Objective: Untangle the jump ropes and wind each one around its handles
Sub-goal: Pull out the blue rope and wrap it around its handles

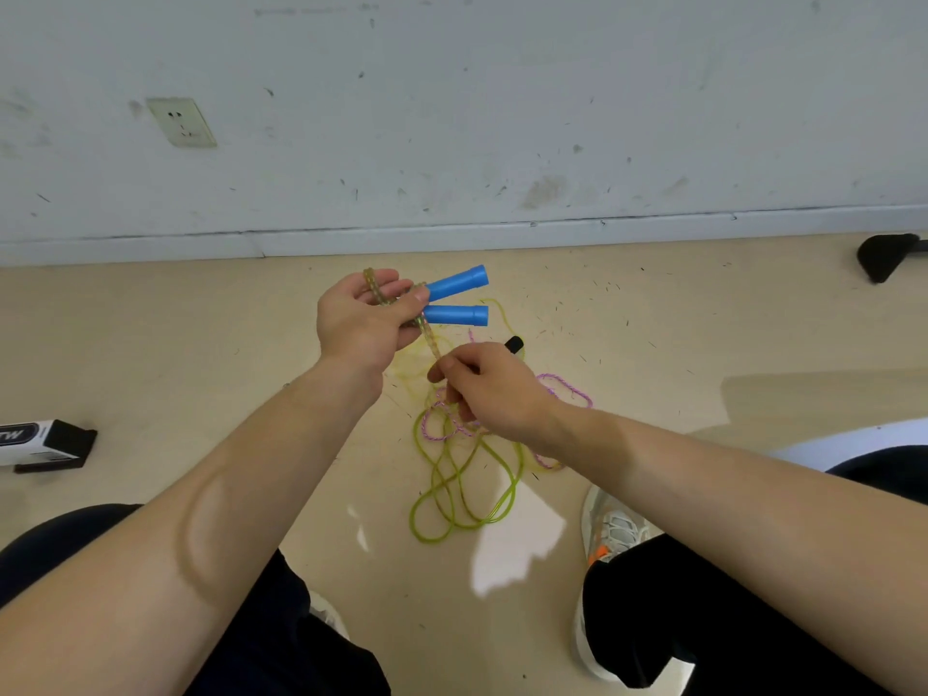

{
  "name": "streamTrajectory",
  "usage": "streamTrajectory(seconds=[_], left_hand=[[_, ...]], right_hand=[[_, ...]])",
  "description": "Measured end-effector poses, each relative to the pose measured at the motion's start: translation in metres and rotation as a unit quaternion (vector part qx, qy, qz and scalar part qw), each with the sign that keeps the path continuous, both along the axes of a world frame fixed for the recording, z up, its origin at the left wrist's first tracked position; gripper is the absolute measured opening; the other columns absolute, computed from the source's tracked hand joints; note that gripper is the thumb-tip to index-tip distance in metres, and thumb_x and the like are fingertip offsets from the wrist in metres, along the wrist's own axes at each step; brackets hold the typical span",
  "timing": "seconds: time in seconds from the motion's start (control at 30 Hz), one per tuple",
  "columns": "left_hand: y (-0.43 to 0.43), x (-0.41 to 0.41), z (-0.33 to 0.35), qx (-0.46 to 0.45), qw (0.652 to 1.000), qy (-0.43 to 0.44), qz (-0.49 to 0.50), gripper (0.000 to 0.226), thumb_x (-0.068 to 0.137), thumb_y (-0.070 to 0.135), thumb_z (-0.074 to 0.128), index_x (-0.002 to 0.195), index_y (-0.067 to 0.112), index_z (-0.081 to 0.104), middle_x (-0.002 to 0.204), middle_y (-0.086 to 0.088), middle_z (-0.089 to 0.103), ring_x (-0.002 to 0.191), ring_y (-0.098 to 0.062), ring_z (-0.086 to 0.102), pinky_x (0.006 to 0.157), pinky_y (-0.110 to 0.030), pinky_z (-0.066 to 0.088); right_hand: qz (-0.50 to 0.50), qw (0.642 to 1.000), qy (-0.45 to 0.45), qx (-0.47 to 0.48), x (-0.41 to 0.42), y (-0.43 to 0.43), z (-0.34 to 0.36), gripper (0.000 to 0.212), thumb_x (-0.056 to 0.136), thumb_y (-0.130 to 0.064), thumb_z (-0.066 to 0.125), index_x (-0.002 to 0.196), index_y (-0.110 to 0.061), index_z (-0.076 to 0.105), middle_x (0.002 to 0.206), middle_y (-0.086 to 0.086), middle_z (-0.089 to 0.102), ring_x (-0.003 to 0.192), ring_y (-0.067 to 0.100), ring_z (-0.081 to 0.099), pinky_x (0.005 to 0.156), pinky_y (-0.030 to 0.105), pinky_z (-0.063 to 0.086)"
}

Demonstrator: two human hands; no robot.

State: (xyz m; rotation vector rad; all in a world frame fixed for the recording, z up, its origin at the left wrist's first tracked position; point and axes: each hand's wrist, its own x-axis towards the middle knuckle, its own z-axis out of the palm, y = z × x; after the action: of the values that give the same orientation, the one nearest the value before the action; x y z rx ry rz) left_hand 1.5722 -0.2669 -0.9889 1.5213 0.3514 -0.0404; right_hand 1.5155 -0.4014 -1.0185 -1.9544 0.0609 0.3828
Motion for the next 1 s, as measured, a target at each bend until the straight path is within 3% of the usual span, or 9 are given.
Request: streamTrajectory(seconds=[0.1, 0.2, 0.33, 0.47, 0.57, 0.67, 0.77, 0.9, 1.0], left_hand=[[0.006, 0.002, 0.004, -0.023, 0.999, 0.014, -0.026, 0.032, 0.082, 0.003, 0.079, 0.11, 0.007, 0.064, 0.105, -0.005, 0.072, 0.081, -0.013, 0.071, 0.067, -0.029, 0.062], [0.016, 0.005, 0.009, -0.031, 0.995, 0.033, -0.087, 0.03, 0.081, 0.004, 0.079, 0.108, 0.008, 0.066, 0.105, -0.006, 0.073, 0.079, -0.014, 0.073, 0.065, -0.03, 0.062], [0.022, 0.004, 0.013, 0.001, 0.979, 0.057, -0.198, 0.03, 0.081, 0.002, 0.077, 0.109, 0.008, 0.067, 0.109, -0.007, 0.075, 0.083, -0.017, 0.074, 0.071, -0.035, 0.063], [0.023, 0.003, 0.02, 0.077, 0.953, 0.035, -0.291, 0.031, 0.081, 0.002, 0.078, 0.11, 0.008, 0.068, 0.105, -0.004, 0.075, 0.087, -0.02, 0.074, 0.069, -0.035, 0.063], [0.024, 0.004, 0.02, 0.173, 0.928, 0.001, -0.331, 0.031, 0.08, 0.001, 0.08, 0.108, 0.01, 0.068, 0.103, -0.004, 0.074, 0.081, -0.016, 0.073, 0.068, -0.036, 0.064], [0.023, 0.002, 0.017, 0.232, 0.901, -0.034, -0.364, 0.032, 0.079, -0.003, 0.079, 0.104, 0.012, 0.069, 0.101, -0.004, 0.073, 0.072, -0.012, 0.072, 0.066, -0.035, 0.063], [0.019, 0.001, 0.012, 0.306, 0.867, -0.083, -0.384, 0.033, 0.077, -0.003, 0.08, 0.106, 0.009, 0.069, 0.097, -0.002, 0.073, 0.065, 0.0, 0.068, 0.06, -0.022, 0.058], [0.02, 0.004, 0.003, 0.367, 0.853, -0.137, -0.344, 0.034, 0.075, -0.001, 0.083, 0.104, 0.012, 0.07, 0.095, 0.001, 0.072, 0.077, -0.001, 0.068, 0.066, -0.019, 0.058], [0.021, 0.006, -0.004, 0.383, 0.866, -0.173, -0.271, 0.032, 0.078, 0.002, 0.081, 0.105, 0.013, 0.068, 0.093, 0.002, 0.07, 0.079, 0.0, 0.064, 0.063, -0.007, 0.049]], right_hand=[[0.033, 0.999, 0.01, 0.01, 0.01, -0.014, -0.009, 0.033, 0.102, -0.036, 0.051, 0.076, -0.018, 0.062, 0.068, -0.003, 0.057, 0.06, 0.014, 0.055, 0.068, 0.034, 0.049], [0.063, 0.993, -0.032, -0.093, 0.02, -0.033, -0.009, 0.043, 0.099, -0.046, 0.054, 0.066, -0.018, 0.053, 0.052, -0.018, 0.051, 0.051, 0.005, 0.047, 0.059, 0.025, 0.04], [0.104, 0.974, -0.074, -0.189, 0.031, -0.05, 0.003, 0.034, 0.098, -0.03, 0.059, 0.067, -0.018, 0.052, 0.053, -0.009, 0.045, 0.049, 0.009, 0.035, 0.051, 0.026, 0.029], [0.161, 0.953, -0.096, -0.237, 0.041, -0.059, 0.014, 0.018, 0.094, -0.013, 0.057, 0.078, -0.011, 0.066, 0.07, 0.001, 0.062, 0.062, 0.016, 0.05, 0.058, 0.03, 0.037], [0.167, 0.967, -0.046, -0.187, 0.046, -0.068, 0.017, 0.03, 0.094, -0.026, 0.063, 0.069, -0.009, 0.063, 0.06, 0.001, 0.053, 0.055, 0.013, 0.045, 0.055, 0.029, 0.034], [0.15, 0.985, 0.013, -0.078, 0.048, -0.07, 0.02, 0.025, 0.091, -0.023, 0.062, 0.078, -0.003, 0.07, 0.068, 0.007, 0.051, 0.063, 0.018, 0.043, 0.057, 0.028, 0.037], [0.131, 0.99, 0.04, -0.028, 0.049, -0.066, 0.024, 0.032, 0.097, -0.018, 0.05, 0.079, -0.002, 0.071, 0.067, 0.008, 0.044, 0.067, 0.024, 0.04, 0.053, 0.026, 0.035], [0.118, 0.992, 0.011, -0.036, 0.043, -0.058, 0.025, 0.024, 0.096, -0.017, 0.058, 0.083, -0.006, 0.075, 0.062, 0.002, 0.057, 0.056, 0.017, 0.045, 0.049, 0.025, 0.036], [0.078, 0.997, -0.014, -0.007, 0.036, -0.046, 0.025, 0.02, 0.097, -0.021, 0.062, 0.094, -0.008, 0.077, 0.062, -0.004, 0.064, 0.049, 0.011, 0.046, 0.048, 0.022, 0.038]])
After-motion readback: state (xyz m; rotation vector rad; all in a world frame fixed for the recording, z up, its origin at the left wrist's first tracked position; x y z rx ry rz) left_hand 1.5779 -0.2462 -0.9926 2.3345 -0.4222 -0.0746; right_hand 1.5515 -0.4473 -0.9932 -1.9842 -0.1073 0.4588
